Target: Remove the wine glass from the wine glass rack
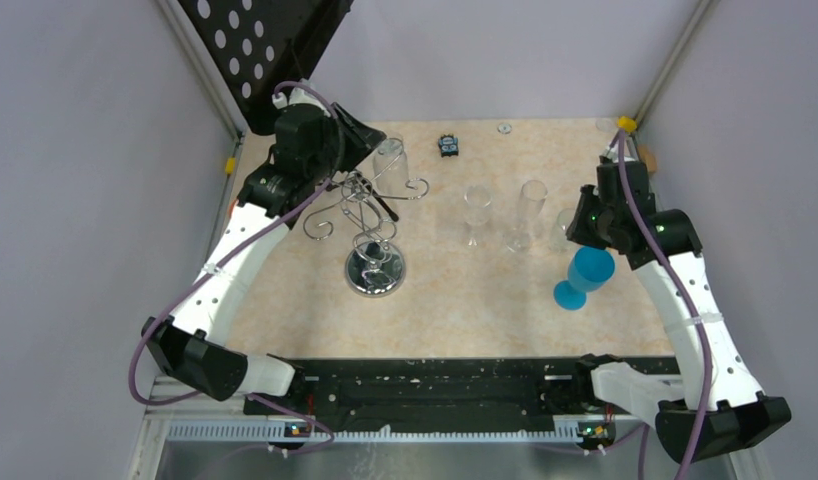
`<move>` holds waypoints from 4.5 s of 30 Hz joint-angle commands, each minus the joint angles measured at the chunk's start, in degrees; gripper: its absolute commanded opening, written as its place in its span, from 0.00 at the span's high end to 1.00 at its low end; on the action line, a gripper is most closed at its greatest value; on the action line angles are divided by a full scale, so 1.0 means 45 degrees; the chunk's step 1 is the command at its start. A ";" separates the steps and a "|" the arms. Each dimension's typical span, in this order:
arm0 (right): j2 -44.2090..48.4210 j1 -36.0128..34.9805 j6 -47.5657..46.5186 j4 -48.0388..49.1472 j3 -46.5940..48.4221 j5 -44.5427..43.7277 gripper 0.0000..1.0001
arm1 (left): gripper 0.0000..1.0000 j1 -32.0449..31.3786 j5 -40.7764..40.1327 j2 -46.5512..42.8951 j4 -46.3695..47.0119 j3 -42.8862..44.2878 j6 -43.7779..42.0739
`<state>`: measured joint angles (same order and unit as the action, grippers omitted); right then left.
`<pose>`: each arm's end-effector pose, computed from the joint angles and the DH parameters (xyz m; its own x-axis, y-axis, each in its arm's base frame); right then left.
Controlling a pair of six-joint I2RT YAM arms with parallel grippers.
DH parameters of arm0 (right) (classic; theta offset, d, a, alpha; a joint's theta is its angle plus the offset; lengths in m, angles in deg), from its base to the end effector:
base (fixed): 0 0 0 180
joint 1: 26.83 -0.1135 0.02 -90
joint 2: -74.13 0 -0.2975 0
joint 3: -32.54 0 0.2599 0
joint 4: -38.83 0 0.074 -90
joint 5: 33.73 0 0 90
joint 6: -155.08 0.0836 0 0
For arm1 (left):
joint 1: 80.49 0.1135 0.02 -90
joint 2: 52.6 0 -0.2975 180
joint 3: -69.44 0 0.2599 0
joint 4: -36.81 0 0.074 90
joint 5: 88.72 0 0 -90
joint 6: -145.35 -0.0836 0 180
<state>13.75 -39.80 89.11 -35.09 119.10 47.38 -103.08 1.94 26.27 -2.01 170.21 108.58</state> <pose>0.2090 0.0349 0.3709 -0.7078 0.2498 -0.6608 0.1837 0.9683 0.1694 0.3269 -0.1371 0.4565 -0.4767 -0.6692 -0.5700 0.0208 0.6397 -0.7684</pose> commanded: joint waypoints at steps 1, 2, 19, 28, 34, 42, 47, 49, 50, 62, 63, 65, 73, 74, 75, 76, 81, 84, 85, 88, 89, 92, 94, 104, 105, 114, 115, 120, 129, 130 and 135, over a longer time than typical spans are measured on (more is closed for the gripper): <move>0.0349 -0.0098 -0.0194 0.0531 0.0176 0.0028 0.79 | 0.60 0.0135 0.0171 0.0277 -0.0945 -0.0030 0.0600; 0.0353 -0.0105 -0.0193 0.0517 0.0159 0.0027 0.79 | 0.60 0.0115 0.0080 0.0303 -0.0975 -0.0031 0.0567; 0.0327 -0.0105 -0.0287 0.0760 0.0213 0.0239 0.80 | 0.73 -0.0273 -0.1270 0.0596 -0.1090 0.0031 0.0702; 0.0236 -0.0098 -0.0384 0.0824 0.0327 0.0246 0.79 | 1.00 -0.0273 -0.0987 -0.0015 -0.0511 -0.0249 0.1158; 0.0261 -0.0095 -0.0437 0.0854 0.0246 0.0275 0.79 | 1.00 -0.0273 -0.0296 -0.0641 0.0598 -0.0714 0.2105; 0.0319 -0.0102 -0.0490 0.0922 0.0162 0.0278 0.80 | 1.00 -0.0273 0.0506 -0.1162 0.1548 -0.1069 0.3121; 0.0367 -0.0093 -0.0486 0.0960 0.0170 0.0331 0.80 | 1.00 -0.0283 0.1091 -0.1105 0.1843 -0.1144 0.3529; 0.0377 -0.0104 -0.0460 0.0983 0.0156 0.0365 0.80 | 1.00 -0.0292 0.1247 -0.1092 0.1943 -0.1184 0.3601; 0.0386 -0.0093 -0.0468 0.0969 0.0157 0.0391 0.79 | 1.00 -0.0293 0.1354 -0.1063 0.1986 -0.1201 0.3649; 0.0375 -0.0096 -0.0497 0.1151 0.0031 0.0533 0.80 | 1.00 -0.0370 0.2586 -0.0076 0.0865 -0.0276 0.2940; 0.0371 -0.0102 -0.0497 0.1173 0.0024 0.0532 0.80 | 1.00 -0.0393 0.2601 0.0008 0.0840 -0.0262 0.2912; 0.0352 -0.0098 -0.0497 0.1225 -0.0001 0.0590 0.79 | 1.00 -0.0447 0.2568 0.0114 0.0818 -0.0308 0.2889; 0.0234 -0.0111 0.0847 0.2808 -0.0147 0.3439 0.76 | 1.00 -0.0605 0.2434 0.0028 0.1514 -0.0919 0.3152; 0.0234 -0.0104 0.1368 0.3446 -0.0279 0.4303 0.74 | 1.00 -0.0605 0.2411 -0.0030 0.1639 -0.1011 0.3251; 0.0222 -0.0098 0.2090 0.4253 -0.0483 0.5312 0.70 | 1.00 -0.0605 0.2396 -0.0096 0.1755 -0.1104 0.3366; 0.0201 -0.0117 0.2954 0.5206 -0.0879 0.6212 0.66 | 1.00 -0.0605 0.2364 -0.0145 0.1845 -0.1181 0.3476; -0.0058 -0.0599 0.8677 1.1896 -0.2813 0.8533 0.53 | 1.00 -0.0623 0.2212 -0.0193 0.1872 -0.1258 0.3676; -0.1078 -0.1372 1.0450 1.4116 -0.2440 0.8169 0.50 | 1.00 -0.0625 0.2297 -0.0183 0.1980 -0.1346 0.3794; -0.1524 -0.1612 1.0757 1.4525 -0.2079 0.8057 0.49 | 1.00 -0.0625 0.2352 -0.0188 0.2047 -0.1385 0.3854; -0.2810 -0.2293 1.1507 1.5313 -0.1002 0.7680 0.46 | 1.00 -0.0624 0.2466 -0.0202 0.2198 -0.1428 0.4007; -0.3184 -0.2483 1.1746 1.5460 -0.0696 0.7588 0.46 | 1.00 -0.0625 0.2483 -0.0203 0.2203 -0.1444 0.4027; -0.4404 -0.2909 1.2301 1.5587 0.0241 0.7574 0.45 | 1.00 -0.0620 0.2452 -0.0280 0.2289 -0.1521 0.4068; -0.4960 -0.3082 1.2374 1.5613 0.0761 0.7599 0.45 | 1.00 -0.0625 0.2485 -0.0315 0.2304 -0.1549 0.4054; -0.6395 -0.3412 1.3353 1.7024 0.1410 0.8721 0.57 | 1.00 -0.0604 0.2546 -0.0380 0.2475 -0.1748 0.4147; -0.6466 -0.3449 1.3444 1.7186 0.1390 0.8821 0.60 | 1.00 -0.0612 0.2547 -0.0379 0.2462 -0.1760 0.4147; -0.6403 -0.3524 1.3830 1.8129 0.1247 0.9240 0.87 | 1.00 -0.0605 0.2445 -0.0191 0.2088 -0.1808 0.3927; -0.6416 -0.3524 1.3762 1.8071 0.1267 0.9250 0.89 | 1.00 -0.0605 0.2432 -0.0169 0.2048 -0.1809 0.3878; -0.6553 -0.3534 1.3710 1.8039 0.1306 0.9452 0.89 | 1.00 -0.0621 0.2583 -0.0043 0.1924 -0.1789 0.3726; -0.6520 -0.3543 1.2570 1.6362 0.2395 0.8811 1.00 | 0.63 -0.0792 0.1503 -0.0178 0.0438 -0.1177 0.2586; -0.6474 -0.3543 1.2436 1.6178 0.2502 0.8629 1.00 | 0.59 -0.0826 0.1286 -0.0197 0.0112 -0.1097 0.2421; -0.6236 -0.3564 1.2190 1.5826 0.2570 0.8337 1.00 | 0.47 -0.0900 0.0290 -0.0477 -0.0561 -0.0954 0.1674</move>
<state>-16.52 -54.91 145.44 33.39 126.29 85.76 -106.44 6.07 24.39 6.40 166.10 116.12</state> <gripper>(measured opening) 0.033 0.507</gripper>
